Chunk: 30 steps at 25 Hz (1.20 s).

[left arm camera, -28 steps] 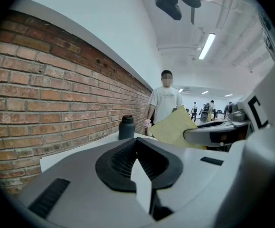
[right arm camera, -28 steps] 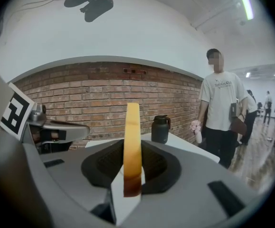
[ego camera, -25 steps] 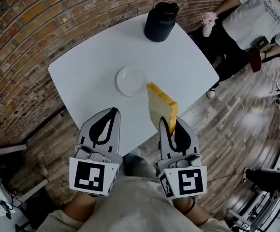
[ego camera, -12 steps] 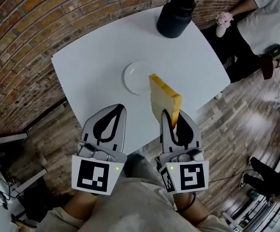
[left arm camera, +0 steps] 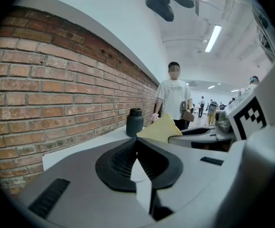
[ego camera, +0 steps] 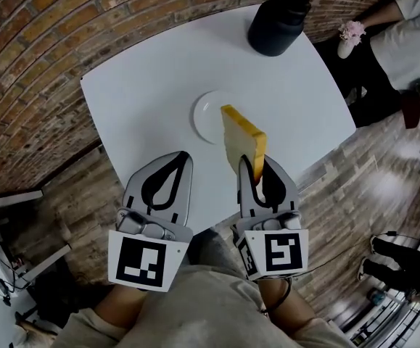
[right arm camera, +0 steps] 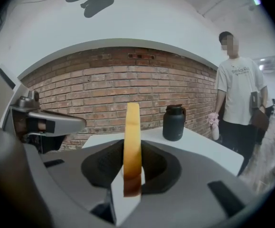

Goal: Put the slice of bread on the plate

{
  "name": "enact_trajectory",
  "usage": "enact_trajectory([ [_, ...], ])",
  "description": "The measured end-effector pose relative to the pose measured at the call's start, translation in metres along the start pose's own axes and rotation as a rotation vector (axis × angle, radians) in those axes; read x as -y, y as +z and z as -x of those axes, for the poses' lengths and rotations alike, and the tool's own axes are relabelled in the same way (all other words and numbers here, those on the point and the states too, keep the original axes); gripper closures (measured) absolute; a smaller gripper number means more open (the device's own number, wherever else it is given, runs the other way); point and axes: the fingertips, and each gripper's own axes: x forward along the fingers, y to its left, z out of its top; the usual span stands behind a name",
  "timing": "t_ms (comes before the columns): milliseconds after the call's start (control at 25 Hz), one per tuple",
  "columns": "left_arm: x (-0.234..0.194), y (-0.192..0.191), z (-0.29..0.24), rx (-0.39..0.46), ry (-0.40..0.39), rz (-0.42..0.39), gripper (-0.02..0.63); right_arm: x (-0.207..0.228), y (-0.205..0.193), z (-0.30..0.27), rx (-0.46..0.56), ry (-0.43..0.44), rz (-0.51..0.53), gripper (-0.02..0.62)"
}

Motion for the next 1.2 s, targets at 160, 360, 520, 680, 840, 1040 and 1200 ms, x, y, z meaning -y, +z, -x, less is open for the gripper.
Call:
enact_trajectory([
  [160, -0.004, -0.001, -0.007, -0.010, 0.006, -0.002, 0.597, 0.002, -0.004, -0.014, -0.014, 0.010, 0.005, 0.500],
  [360, -0.005, -0.001, -0.017, -0.019, 0.011, -0.002, 0.597, 0.006, -0.010, -0.029, -0.028, 0.020, 0.011, 0.500],
  [520, -0.006, -0.001, -0.020, -0.023, 0.012, -0.001, 0.597, 0.006, -0.016, -0.037, -0.043, 0.030, 0.013, 0.500],
  [680, -0.008, -0.002, -0.024, -0.029, 0.016, -0.001, 0.597, 0.006, -0.025, -0.046, -0.060, 0.034, 0.009, 0.500],
  [840, -0.010, -0.005, -0.027, -0.038, 0.018, 0.001, 0.597, 0.004, -0.034, -0.056, -0.079, 0.042, 0.007, 0.500],
  [1040, -0.013, -0.007, -0.030, -0.040, 0.019, 0.005, 0.597, -0.002, -0.040, -0.068, -0.091, 0.060, 0.006, 0.500],
  [1200, -0.015, -0.007, -0.032, -0.043, 0.018, 0.006, 0.597, -0.004, -0.045, -0.079, -0.099, 0.069, 0.005, 0.500],
])
